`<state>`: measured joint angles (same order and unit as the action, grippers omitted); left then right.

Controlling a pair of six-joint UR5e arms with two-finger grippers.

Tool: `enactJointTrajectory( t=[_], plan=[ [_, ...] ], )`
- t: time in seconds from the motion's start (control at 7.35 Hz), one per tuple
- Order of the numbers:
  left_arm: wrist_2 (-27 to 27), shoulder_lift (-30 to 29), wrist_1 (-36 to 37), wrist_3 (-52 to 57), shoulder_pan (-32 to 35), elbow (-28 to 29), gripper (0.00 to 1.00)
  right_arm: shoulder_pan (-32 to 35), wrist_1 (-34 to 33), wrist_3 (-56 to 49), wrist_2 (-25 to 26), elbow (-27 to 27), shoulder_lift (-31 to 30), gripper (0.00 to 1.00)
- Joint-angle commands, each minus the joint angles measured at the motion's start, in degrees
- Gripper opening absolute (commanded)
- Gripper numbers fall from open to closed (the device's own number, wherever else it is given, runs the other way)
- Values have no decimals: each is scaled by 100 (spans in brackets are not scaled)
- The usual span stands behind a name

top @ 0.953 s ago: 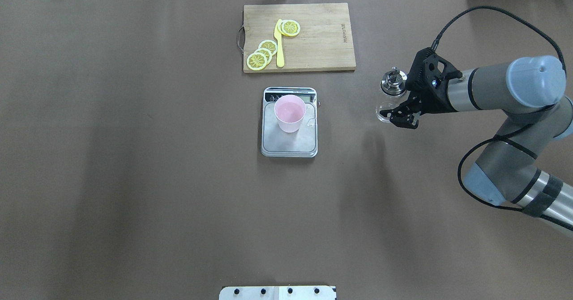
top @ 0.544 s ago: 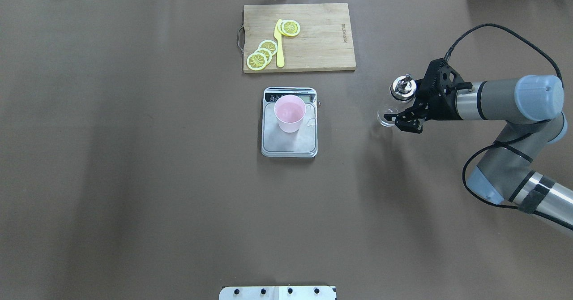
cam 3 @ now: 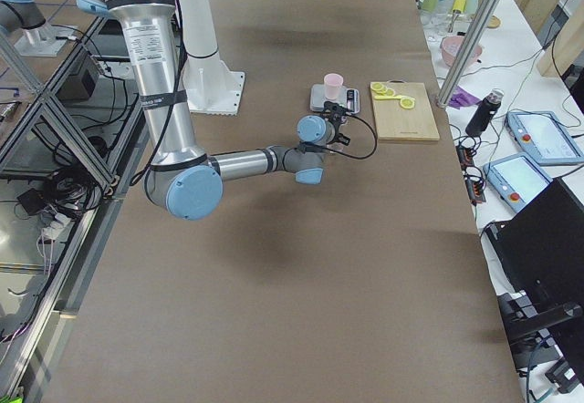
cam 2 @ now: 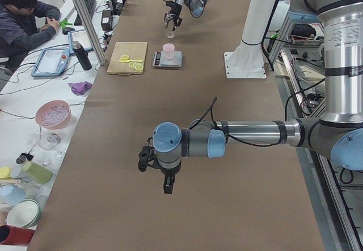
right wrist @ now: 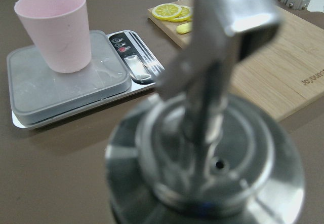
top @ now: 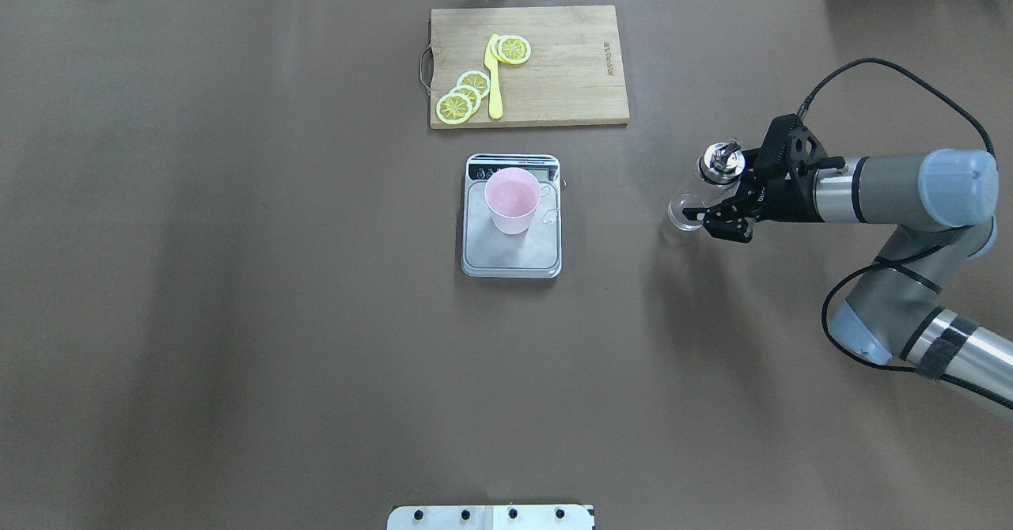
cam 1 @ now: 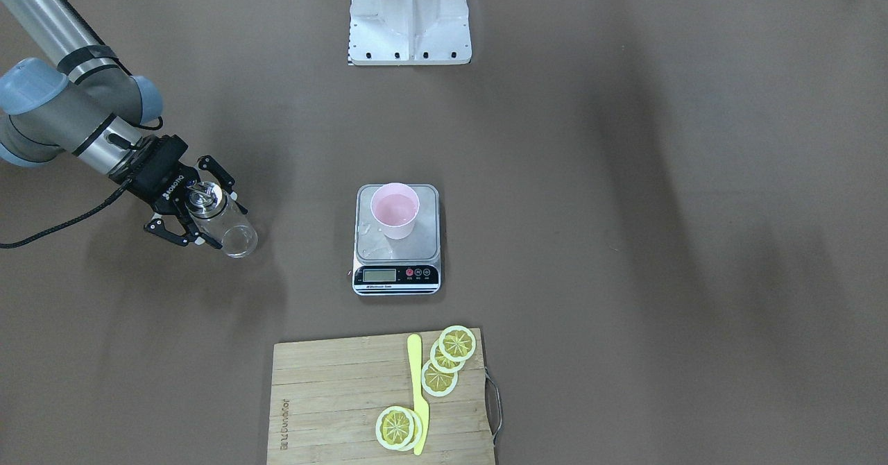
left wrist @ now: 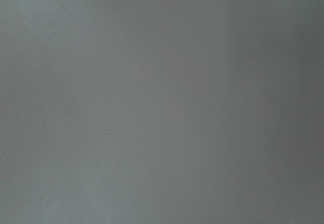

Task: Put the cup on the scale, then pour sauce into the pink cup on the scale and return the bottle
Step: 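Lower the glass dispenser onto the table beside the scale with the right gripper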

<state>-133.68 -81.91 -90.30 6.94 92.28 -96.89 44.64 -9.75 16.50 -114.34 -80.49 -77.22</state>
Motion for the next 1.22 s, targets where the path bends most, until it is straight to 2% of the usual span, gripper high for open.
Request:
enactJointTrajectory(
  t=[0.0,1.09],
  plan=[
    [0,0,4,0,0,3,98,-8,105,28,8,86,32,0],
    [0,-18,4,0,-9,21,98,-60,96,116,34,139,6,0]
  ],
)
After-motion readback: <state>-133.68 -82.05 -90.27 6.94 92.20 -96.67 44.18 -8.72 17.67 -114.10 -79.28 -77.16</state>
